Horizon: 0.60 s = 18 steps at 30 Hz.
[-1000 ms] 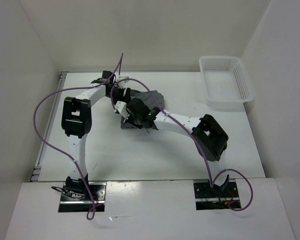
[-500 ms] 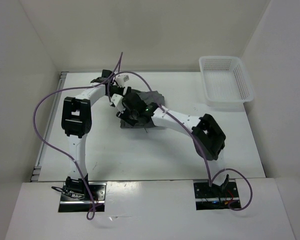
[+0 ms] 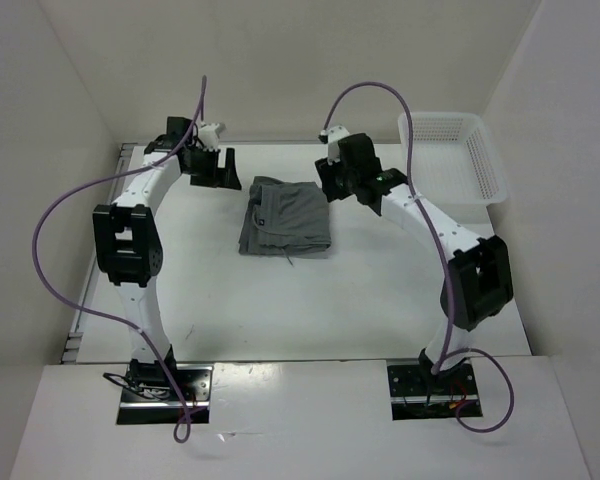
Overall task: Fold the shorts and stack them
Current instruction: Fold the shorts
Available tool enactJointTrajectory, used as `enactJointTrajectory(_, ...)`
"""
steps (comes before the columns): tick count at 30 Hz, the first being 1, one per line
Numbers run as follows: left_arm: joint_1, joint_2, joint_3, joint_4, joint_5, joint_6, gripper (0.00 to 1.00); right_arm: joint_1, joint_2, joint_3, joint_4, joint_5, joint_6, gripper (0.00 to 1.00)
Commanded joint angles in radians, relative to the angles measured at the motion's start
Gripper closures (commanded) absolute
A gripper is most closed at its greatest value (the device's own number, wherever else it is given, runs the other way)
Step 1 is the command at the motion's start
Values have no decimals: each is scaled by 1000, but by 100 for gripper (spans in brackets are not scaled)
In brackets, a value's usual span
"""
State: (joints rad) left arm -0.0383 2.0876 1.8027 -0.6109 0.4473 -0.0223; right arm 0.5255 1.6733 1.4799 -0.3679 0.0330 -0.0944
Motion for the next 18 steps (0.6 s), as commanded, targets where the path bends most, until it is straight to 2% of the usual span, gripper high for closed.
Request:
enactJointTrajectory(1,-12,-50,72,-24,37,22,5,-25,65,-43,-59,-68,94,48)
enactJointTrajectory(4,-25,-50,109,-33,22,22,5,-47,89,-55,-59,-120,122,48)
enactJointTrajectory(7,-25,-37,109,-33,115,22,0,-70,111,-98,-49,-178,156,45)
enactJointTrajectory(9,-58,0,109,-33,174,22,0,-81,111,-134,-49,-212,168,43)
enactJointTrajectory(15,-135,97,188,-23,111,22,0,-81,111,-231,-31,-311,196,37)
enactJointTrajectory(18,-155,160,234,-10,82,22,0,-81,123,-254,-6,-349,219,37)
